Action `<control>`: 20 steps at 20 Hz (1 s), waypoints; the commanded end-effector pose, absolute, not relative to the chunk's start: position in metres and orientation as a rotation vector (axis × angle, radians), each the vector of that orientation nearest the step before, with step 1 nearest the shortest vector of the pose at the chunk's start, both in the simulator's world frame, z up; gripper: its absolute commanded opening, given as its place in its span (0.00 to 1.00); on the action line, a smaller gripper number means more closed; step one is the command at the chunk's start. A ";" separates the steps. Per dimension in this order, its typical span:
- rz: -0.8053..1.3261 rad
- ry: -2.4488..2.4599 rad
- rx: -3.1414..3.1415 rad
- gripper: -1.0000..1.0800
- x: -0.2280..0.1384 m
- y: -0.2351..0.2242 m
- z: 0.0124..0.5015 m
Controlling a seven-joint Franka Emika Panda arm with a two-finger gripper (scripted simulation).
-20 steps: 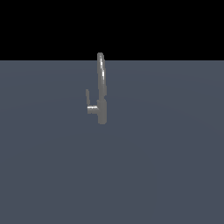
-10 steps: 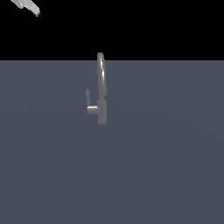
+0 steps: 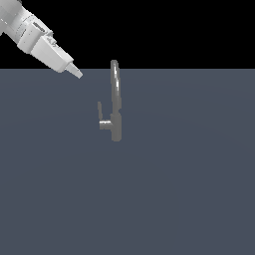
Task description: Turn on the faucet by rotating a designated handle.
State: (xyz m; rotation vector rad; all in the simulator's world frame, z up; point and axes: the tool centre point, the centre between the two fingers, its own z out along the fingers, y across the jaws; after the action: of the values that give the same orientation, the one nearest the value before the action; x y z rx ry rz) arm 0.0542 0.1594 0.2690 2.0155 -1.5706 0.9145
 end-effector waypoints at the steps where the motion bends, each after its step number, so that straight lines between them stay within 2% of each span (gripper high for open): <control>1: 0.888 -1.613 1.982 0.00 0.063 0.146 0.236; 10: 0.825 -1.709 1.900 0.00 0.074 0.111 0.166; 20: 0.827 -1.725 1.880 0.00 0.074 0.106 0.159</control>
State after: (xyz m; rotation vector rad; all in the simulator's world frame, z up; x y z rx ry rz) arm 0.0743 0.1061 0.1584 1.8839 -1.7232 0.8213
